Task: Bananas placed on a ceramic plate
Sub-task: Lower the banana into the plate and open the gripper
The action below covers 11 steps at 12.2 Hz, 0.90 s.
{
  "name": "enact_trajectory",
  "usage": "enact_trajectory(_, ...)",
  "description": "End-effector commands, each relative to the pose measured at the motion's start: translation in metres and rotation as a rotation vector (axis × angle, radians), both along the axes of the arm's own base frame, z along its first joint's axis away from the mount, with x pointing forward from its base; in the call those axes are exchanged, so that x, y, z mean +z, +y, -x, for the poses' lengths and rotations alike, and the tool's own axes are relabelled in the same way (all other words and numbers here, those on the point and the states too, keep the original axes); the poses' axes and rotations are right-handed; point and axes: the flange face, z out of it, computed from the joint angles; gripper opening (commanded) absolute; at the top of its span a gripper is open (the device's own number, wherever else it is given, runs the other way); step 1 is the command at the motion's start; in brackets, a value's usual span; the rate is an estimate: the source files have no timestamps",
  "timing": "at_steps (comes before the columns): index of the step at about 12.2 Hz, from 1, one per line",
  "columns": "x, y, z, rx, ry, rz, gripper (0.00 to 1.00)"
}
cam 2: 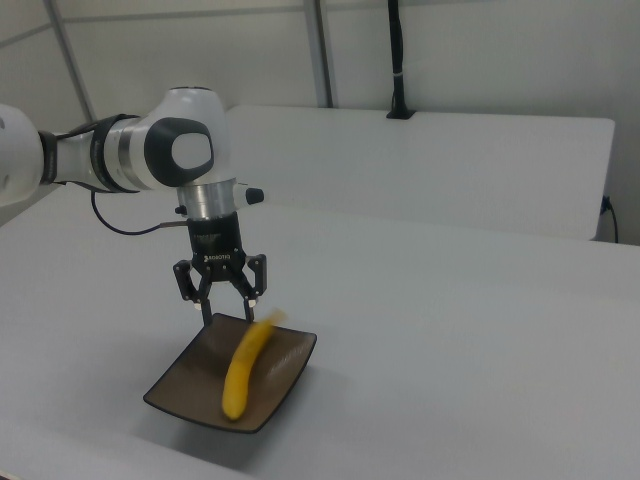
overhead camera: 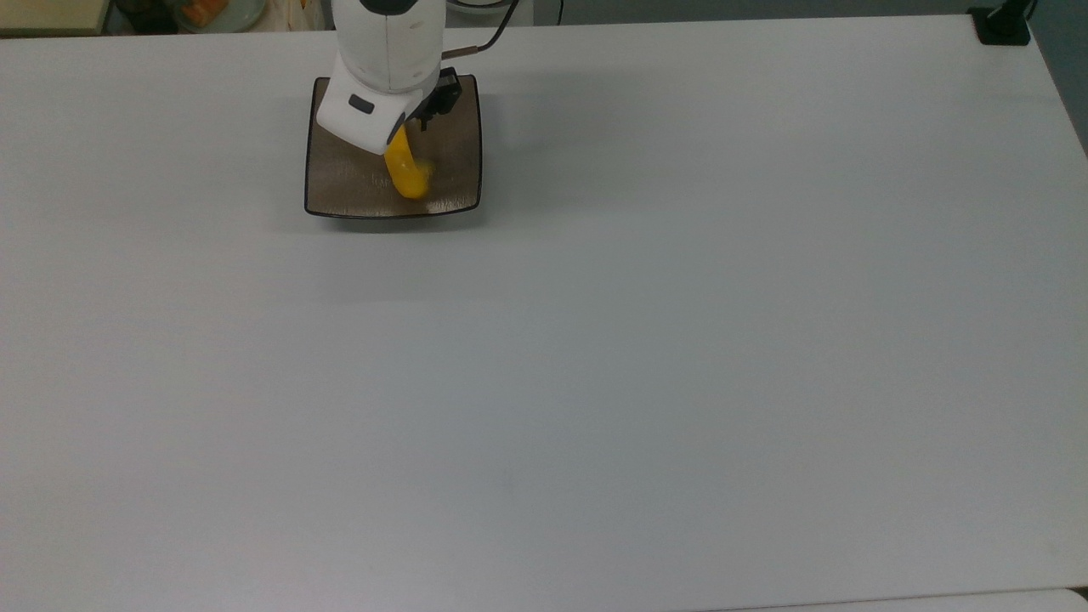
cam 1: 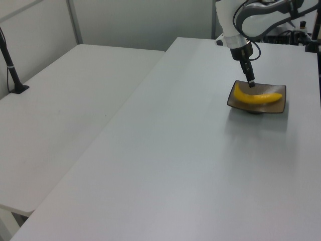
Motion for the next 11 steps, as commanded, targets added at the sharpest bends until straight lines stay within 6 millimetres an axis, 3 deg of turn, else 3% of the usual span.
enact_trajectory(1, 0.015, 0.001, -0.001, -0.052, -0.06, 0.012, 1.0)
enact_trajectory(3, 0.034, 0.009, -0.005, -0.122, -0.108, 0.006, 1.0)
enact_trajectory(7, 0.07, 0.05, -0.022, -0.367, -0.261, -0.166, 1.0)
enact_trajectory(11, 0.098, 0.076, -0.015, -0.451, -0.352, -0.178, 1.0)
